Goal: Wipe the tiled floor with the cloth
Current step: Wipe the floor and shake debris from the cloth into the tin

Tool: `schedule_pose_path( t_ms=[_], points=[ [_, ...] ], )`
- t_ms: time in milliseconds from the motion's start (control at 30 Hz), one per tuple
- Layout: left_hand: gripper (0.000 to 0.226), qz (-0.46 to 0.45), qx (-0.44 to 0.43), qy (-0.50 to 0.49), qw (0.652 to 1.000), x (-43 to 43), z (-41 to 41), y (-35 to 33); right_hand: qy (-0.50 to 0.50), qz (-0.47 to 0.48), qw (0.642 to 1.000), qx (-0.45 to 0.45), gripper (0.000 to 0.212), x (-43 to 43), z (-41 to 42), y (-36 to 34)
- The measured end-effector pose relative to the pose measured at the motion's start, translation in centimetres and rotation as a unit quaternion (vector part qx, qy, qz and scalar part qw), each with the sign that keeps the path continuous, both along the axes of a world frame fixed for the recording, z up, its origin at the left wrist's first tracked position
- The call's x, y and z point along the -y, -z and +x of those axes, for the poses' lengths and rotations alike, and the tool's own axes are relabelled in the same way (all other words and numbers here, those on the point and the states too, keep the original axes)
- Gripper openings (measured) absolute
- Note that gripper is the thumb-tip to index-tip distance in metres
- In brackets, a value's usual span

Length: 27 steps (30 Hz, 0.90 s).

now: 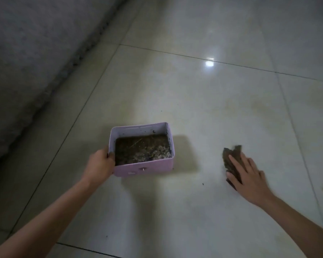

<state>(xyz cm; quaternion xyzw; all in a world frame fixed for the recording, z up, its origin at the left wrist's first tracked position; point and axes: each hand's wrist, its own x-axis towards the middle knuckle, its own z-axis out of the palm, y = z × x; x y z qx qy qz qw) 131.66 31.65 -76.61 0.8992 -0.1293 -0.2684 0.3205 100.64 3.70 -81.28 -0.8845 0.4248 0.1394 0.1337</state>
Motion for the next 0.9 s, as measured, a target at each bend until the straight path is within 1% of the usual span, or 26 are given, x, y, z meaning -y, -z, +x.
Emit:
schedule_pose_path(
  t_ms=[33,100,167,233,333,433,500,567,667,733,800,833,867,900],
  points=[
    [0.023,0.001,0.004,-0.013,1.0,-0.7,0.1,0.2,-0.011,-0.019,1.0,-0.003,0.06,0.9,0.7,0.7],
    [0.024,-0.002,0.008,-0.041,0.999,-1.8,0.4,0.4,-0.012,-0.03,0.999,0.028,0.061,3.3,3.1,1.3],
    [0.024,-0.015,0.002,-0.068,0.998,-2.5,0.6,0.7,-0.031,-0.058,0.997,0.027,0.06,6.4,6.6,1.7],
    [0.028,-0.033,-0.005,-0.096,0.995,-3.0,0.9,1.2,-0.04,-0.088,0.995,0.024,0.059,8.9,11.3,2.0],
    [0.032,-0.062,-0.005,-0.131,0.989,-4.2,1.2,2.2,-0.077,-0.108,0.988,0.072,0.058,9.9,19.2,2.9],
    [0.039,-0.071,0.027,-0.145,0.986,-5.3,1.2,2.6,-0.148,-0.085,0.979,0.109,0.056,8.3,25.9,3.4],
    [0.044,-0.074,0.037,-0.151,0.985,-5.8,0.8,2.5,-0.189,-0.056,0.97,0.141,0.052,6.4,28.4,3.3],
    [0.039,-0.074,0.04,-0.156,0.984,-6.1,0.6,2.4,-0.236,-0.022,0.954,0.184,0.048,4.2,28.6,3.0],
    [0.028,-0.061,0.044,-0.152,0.985,-6.0,0.3,2.4,-0.335,0.024,0.914,0.228,0.043,1.0,24.9,2.5],
    [0.021,-0.081,0.032,-0.157,0.984,-5.8,0.0,2.1,-0.409,0.04,0.882,0.233,0.04,-0.7,21.1,2.0],
    [0.015,-0.097,0.013,-0.156,0.983,-5.8,-0.7,1.4,-0.477,0.066,0.851,0.209,0.039,-1.7,16.9,1.3],
    [0.027,-0.073,0.027,-0.15,0.986,-5.9,-1.4,1.1,-0.507,0.085,0.837,0.188,0.039,-1.9,15.0,0.9],
    [0.041,-0.028,0.072,-0.145,0.986,-6.2,-2.2,1.1,-0.539,0.104,0.818,0.172,0.039,-2.0,13.5,0.5],
    [0.048,0.022,0.144,-0.129,0.981,-6.3,-3.4,0.9,-0.566,0.124,0.798,0.165,0.038,-2.1,12.6,0.0]
  ],
)
